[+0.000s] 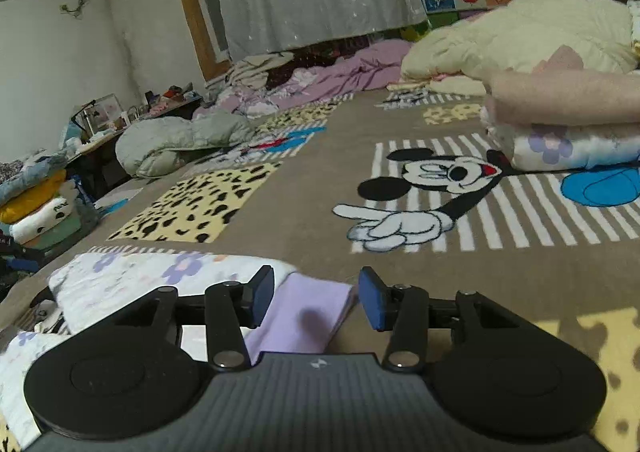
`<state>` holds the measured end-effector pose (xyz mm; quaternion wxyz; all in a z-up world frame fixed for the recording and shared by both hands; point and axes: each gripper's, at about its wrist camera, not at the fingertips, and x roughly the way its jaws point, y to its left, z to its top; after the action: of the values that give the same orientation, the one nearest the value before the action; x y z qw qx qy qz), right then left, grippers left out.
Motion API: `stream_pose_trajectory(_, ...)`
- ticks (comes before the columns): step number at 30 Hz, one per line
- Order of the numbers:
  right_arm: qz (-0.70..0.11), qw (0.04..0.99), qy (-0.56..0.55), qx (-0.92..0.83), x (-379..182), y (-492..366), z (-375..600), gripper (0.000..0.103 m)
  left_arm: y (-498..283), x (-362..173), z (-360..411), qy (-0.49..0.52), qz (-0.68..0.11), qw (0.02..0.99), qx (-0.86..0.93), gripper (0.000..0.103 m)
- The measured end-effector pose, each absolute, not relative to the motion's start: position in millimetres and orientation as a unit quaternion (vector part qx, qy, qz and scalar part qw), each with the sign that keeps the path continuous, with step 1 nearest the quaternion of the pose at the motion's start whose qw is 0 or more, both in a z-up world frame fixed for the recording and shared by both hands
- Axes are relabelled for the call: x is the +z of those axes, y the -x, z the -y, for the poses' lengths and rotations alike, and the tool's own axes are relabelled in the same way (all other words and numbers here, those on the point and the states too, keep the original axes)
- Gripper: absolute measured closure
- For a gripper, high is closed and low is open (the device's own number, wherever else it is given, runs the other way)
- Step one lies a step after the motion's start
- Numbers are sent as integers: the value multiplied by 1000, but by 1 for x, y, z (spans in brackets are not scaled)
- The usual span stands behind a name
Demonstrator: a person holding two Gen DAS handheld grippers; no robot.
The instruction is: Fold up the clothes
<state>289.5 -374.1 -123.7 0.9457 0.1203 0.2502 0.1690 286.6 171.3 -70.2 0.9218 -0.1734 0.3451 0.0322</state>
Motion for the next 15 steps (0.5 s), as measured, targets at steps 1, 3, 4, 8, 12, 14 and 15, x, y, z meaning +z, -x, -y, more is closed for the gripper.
stream_pose_trajectory(1, -255, 944, -121, 171, -126, -295, 375, 51, -295, -69, -172, 170, -347, 922, 34, 57)
stream_pose_trajectory(3, -263, 940, -121, 179, -130, -305, 376, 51, -311, -70, -175, 165, -352, 921, 37, 57)
stream_pose_trajectory(4, -266, 938, -122, 185, -132, -309, 376, 51, -318, -70, -177, 163, -357, 919, 37, 57)
stream_pose_trajectory(8, -277, 930, -117, 213, -138, -325, 373, 49, -343, -76, -181, 143, -374, 915, 43, 57)
stream_pose_trajectory(12, -297, 921, -122, 222, -145, -337, 370, 44, -362, -88, -190, 145, -395, 906, 55, 57)
stream_pose_trajectory(14, -304, 915, -135, 228, -148, -341, 372, 40, -370, -95, -193, 149, -406, 900, 54, 57)
stream_pose_trajectory(15, -307, 912, -139, 233, -149, -343, 373, 38, -374, -99, -193, 148, -410, 898, 53, 57)
